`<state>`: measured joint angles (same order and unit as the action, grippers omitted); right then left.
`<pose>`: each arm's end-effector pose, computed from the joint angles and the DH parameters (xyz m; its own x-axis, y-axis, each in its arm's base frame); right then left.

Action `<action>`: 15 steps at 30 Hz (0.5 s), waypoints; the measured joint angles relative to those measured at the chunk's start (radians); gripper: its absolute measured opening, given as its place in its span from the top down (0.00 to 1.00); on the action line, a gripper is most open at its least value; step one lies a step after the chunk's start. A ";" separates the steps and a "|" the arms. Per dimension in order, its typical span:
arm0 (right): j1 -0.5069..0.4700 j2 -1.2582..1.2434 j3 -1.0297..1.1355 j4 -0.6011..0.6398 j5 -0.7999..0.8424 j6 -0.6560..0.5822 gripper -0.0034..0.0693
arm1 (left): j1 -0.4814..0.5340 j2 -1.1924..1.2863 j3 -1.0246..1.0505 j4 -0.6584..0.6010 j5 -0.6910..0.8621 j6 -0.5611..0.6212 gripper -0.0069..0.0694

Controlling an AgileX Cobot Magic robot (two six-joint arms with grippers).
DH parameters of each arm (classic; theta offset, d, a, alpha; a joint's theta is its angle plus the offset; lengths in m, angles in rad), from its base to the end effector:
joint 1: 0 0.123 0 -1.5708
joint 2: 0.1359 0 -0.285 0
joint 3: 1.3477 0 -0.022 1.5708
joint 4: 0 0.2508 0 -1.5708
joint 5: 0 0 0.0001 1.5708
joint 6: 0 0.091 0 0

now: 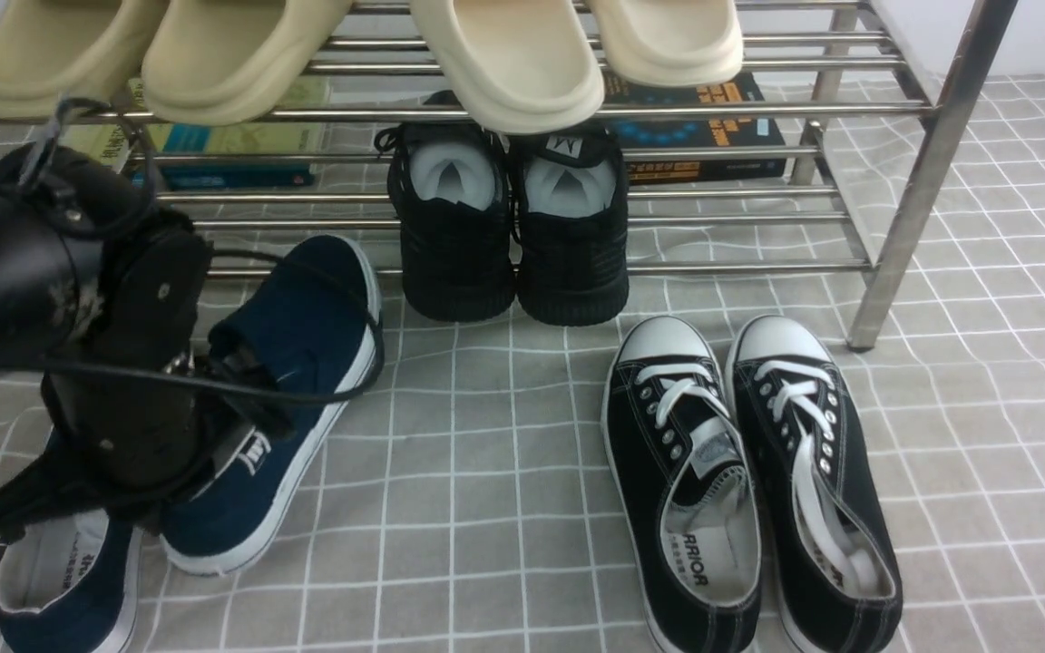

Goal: Take the shoes off the shelf with your hand from the grey coffee tablecloth.
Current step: 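Set the held shoe down on the floor in front of the rack with the left gripper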

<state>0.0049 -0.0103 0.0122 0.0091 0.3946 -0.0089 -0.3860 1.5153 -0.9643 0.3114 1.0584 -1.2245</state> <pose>0.0519 0.0006 0.1742 -0.3044 -0.0020 -0.9526 -0.0084 1.0000 0.0006 0.2529 -0.0765 0.2271 -0.7481 -0.6075 -0.2671 -0.6433 0.7627 0.0672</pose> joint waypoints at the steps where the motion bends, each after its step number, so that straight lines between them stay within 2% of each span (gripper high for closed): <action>1: 0.000 0.000 0.000 0.000 0.000 0.000 0.62 | 0.000 0.000 0.017 -0.013 0.008 -0.010 0.85; 8: 0.000 0.000 0.000 0.000 0.000 0.000 0.62 | 0.000 0.000 0.060 -0.115 0.019 -0.036 0.85; 15: 0.000 0.000 0.000 0.000 0.000 0.000 0.62 | 0.000 0.000 0.060 -0.117 0.026 0.026 0.84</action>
<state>0.0049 -0.0103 0.0122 0.0091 0.3946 -0.0089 -0.3860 1.5156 -0.9041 0.1939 1.0840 -1.1985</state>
